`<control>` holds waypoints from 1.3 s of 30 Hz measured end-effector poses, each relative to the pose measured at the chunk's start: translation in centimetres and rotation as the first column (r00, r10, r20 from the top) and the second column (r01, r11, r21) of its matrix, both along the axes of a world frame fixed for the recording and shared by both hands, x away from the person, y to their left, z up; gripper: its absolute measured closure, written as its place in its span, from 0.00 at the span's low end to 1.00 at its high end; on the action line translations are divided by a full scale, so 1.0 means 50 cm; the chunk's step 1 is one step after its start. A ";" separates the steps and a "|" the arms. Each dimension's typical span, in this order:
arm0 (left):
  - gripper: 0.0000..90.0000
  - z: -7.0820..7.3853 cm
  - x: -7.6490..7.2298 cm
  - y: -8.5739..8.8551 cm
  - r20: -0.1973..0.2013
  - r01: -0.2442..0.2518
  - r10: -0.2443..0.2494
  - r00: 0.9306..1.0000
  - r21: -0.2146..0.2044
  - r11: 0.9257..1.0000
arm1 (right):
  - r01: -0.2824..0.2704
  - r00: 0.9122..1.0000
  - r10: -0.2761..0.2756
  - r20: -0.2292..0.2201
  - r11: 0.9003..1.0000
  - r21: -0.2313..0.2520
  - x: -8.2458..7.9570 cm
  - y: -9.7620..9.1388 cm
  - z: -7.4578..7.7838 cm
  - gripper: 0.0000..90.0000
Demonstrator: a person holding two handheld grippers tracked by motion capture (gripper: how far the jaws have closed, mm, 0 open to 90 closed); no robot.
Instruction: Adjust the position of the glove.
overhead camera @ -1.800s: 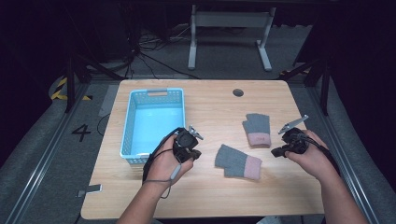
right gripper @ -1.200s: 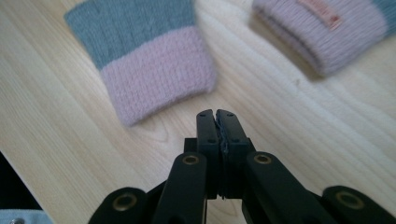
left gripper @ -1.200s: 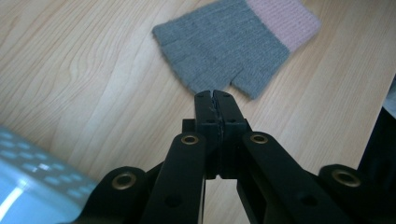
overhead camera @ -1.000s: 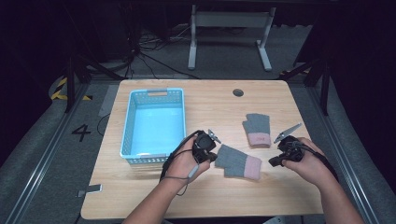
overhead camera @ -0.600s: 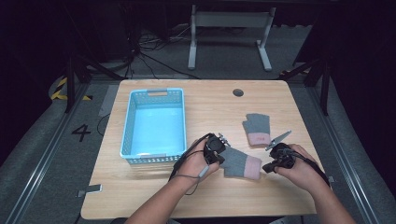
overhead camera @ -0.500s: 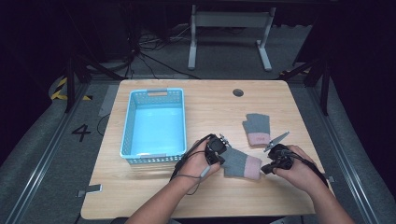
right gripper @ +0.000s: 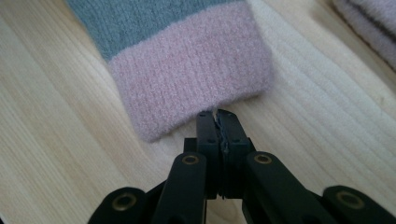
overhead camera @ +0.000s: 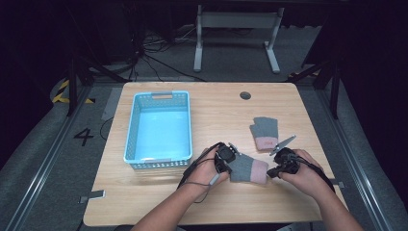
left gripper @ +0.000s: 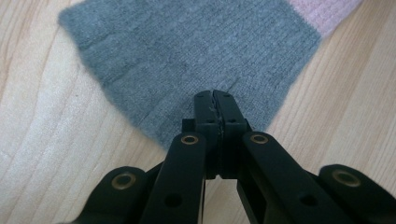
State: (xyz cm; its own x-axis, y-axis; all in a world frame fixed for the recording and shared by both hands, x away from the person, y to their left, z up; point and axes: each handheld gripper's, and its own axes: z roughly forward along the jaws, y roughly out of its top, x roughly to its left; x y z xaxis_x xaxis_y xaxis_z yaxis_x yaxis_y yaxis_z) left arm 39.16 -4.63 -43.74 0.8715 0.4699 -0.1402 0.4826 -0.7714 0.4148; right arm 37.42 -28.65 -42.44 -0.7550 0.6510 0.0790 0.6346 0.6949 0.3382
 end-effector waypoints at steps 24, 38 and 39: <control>0.95 0.038 -0.029 0.019 -0.002 0.001 -0.002 1.000 -0.061 0.998 | 0.048 0.995 -0.052 0.088 0.998 0.043 0.032 -0.004 0.013 0.96; 0.87 0.102 -0.021 0.081 0.032 -0.079 0.085 0.996 -0.156 0.985 | 0.127 0.976 -0.147 0.160 0.984 0.125 0.023 -0.045 0.055 0.92; 0.87 0.105 -0.021 0.085 0.031 -0.083 0.089 0.996 -0.159 0.984 | 0.130 0.975 -0.150 0.162 0.983 0.127 0.023 -0.046 0.056 0.92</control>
State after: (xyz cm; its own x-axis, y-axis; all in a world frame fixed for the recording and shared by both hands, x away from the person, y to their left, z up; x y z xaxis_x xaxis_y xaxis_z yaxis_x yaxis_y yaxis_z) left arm 38.10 -0.36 -38.48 0.8349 0.5181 -0.1857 0.5259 -0.6514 0.5469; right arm 38.55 -30.94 -39.62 -0.6658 0.7452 0.0374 0.6488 0.5534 0.5223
